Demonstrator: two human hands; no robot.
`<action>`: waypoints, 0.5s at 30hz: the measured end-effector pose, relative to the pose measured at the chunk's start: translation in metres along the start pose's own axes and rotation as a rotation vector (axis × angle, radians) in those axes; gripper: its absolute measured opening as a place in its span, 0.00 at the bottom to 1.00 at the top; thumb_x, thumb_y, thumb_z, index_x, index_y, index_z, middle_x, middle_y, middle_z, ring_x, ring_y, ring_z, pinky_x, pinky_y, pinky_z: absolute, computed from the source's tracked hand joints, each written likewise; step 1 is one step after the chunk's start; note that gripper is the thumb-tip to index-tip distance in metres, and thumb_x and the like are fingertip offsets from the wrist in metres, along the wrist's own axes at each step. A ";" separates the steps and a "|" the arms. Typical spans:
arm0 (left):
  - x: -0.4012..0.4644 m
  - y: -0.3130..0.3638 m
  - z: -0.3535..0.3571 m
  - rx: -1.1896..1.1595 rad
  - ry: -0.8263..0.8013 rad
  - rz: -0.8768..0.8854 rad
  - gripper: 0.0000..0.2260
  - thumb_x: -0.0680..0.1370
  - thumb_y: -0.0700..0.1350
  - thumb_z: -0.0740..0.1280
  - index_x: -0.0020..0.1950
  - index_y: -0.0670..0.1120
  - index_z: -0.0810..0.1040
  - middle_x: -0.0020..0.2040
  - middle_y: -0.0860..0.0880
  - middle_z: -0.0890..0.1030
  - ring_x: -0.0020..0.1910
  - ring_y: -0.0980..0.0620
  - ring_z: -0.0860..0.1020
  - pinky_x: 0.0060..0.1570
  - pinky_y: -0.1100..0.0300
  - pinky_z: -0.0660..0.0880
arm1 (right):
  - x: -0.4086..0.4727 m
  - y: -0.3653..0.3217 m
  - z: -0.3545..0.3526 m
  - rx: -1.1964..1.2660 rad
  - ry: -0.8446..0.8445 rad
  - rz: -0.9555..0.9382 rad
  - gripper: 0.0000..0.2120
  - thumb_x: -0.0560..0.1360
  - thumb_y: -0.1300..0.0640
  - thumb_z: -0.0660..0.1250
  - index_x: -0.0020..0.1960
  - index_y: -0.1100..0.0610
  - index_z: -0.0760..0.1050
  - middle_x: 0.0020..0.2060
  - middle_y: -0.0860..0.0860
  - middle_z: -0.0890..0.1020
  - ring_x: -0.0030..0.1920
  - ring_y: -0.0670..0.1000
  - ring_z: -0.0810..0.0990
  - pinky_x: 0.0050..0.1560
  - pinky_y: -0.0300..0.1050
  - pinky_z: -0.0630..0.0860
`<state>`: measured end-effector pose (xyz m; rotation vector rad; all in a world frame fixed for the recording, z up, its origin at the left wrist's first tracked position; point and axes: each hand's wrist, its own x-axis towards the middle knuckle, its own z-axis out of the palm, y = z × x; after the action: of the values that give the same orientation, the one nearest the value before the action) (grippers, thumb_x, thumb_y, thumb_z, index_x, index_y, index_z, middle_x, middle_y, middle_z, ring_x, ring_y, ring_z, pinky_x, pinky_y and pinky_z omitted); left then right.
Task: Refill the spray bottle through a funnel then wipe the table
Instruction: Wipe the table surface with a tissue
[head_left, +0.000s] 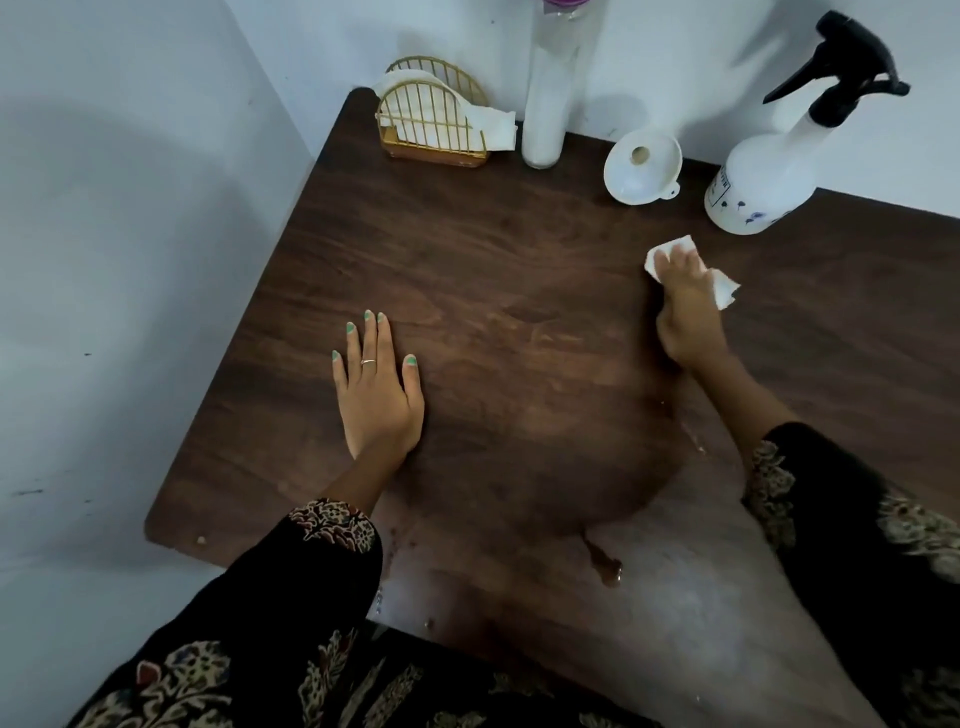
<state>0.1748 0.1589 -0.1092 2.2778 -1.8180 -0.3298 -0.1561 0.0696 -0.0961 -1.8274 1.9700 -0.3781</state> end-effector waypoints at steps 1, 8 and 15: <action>0.000 0.000 0.000 0.000 0.000 0.000 0.25 0.82 0.50 0.52 0.77 0.44 0.53 0.78 0.47 0.54 0.77 0.47 0.49 0.75 0.48 0.48 | -0.006 -0.016 0.010 0.009 0.019 -0.012 0.32 0.69 0.76 0.51 0.73 0.65 0.58 0.73 0.66 0.56 0.74 0.65 0.53 0.74 0.49 0.42; 0.000 -0.001 -0.001 -0.001 0.012 0.016 0.24 0.82 0.49 0.50 0.77 0.44 0.54 0.78 0.46 0.55 0.77 0.46 0.50 0.74 0.47 0.47 | -0.127 -0.131 0.103 0.085 -0.259 -0.647 0.29 0.72 0.65 0.45 0.72 0.66 0.62 0.72 0.65 0.62 0.73 0.63 0.58 0.74 0.46 0.38; -0.001 -0.001 -0.001 0.012 0.011 0.021 0.24 0.82 0.49 0.50 0.77 0.44 0.52 0.78 0.46 0.54 0.77 0.46 0.49 0.75 0.48 0.46 | -0.074 -0.058 0.043 0.382 -0.375 -0.583 0.15 0.80 0.58 0.56 0.57 0.66 0.75 0.59 0.66 0.76 0.60 0.52 0.71 0.70 0.45 0.62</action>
<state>0.1758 0.1604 -0.1085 2.2628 -1.8420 -0.3026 -0.0816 0.1406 -0.0979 -2.0005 1.0164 -0.4980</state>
